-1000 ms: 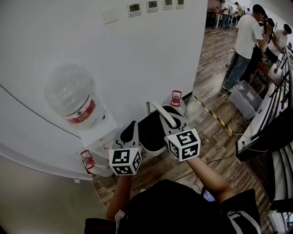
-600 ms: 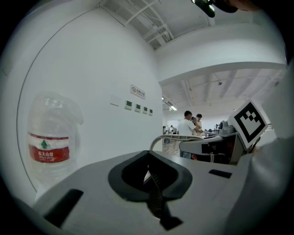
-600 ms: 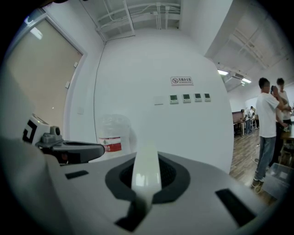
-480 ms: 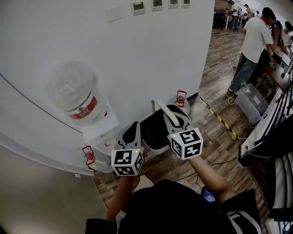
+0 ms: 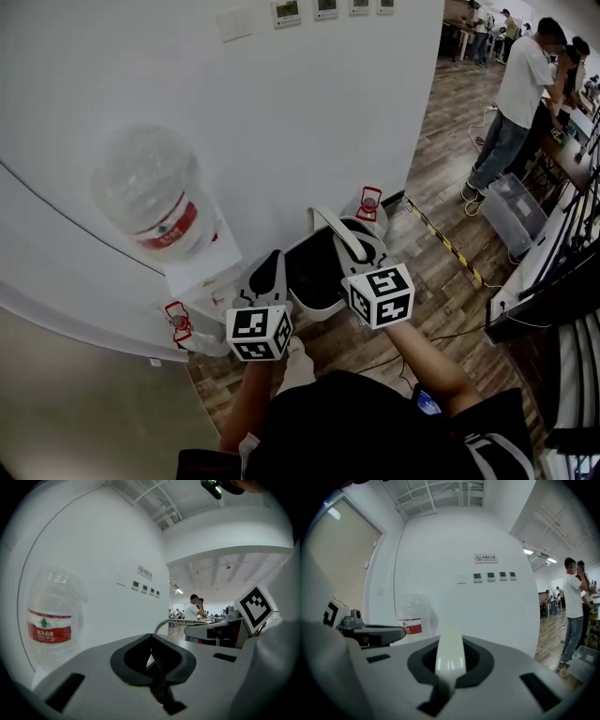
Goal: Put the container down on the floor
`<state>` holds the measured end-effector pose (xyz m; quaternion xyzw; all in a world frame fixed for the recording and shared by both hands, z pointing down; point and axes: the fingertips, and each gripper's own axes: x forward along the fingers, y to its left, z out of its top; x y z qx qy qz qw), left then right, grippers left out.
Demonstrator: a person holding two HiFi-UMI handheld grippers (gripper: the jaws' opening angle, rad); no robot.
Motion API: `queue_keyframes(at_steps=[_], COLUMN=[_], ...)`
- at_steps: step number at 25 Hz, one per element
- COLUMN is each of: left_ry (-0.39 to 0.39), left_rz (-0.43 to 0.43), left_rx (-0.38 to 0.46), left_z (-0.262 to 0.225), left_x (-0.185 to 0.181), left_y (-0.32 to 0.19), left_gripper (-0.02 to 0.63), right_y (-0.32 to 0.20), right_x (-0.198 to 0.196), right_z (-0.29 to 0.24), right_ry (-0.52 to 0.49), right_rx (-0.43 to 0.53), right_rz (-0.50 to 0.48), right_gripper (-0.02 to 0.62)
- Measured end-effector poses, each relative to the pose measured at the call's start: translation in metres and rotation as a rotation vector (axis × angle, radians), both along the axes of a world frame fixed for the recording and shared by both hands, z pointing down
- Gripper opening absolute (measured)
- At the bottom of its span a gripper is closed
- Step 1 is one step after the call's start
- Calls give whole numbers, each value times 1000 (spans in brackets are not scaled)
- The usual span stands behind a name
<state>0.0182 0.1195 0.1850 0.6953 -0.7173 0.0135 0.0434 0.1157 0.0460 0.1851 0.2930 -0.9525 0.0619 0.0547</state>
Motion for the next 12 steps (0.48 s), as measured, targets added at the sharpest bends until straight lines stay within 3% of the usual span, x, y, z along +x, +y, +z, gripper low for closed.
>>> queue_keyframes(at_steps=[12], left_ry=[-1], left_rz=[15], left_rx=[2], left_z=[-8], left_x=[-53], left_y=[-55], left_gripper=[18], right_y=[-52], right_x=[-54], right_z=[-4], right_ry=[1], right_rx=[-4], right_rz=[12], right_gripper=[29])
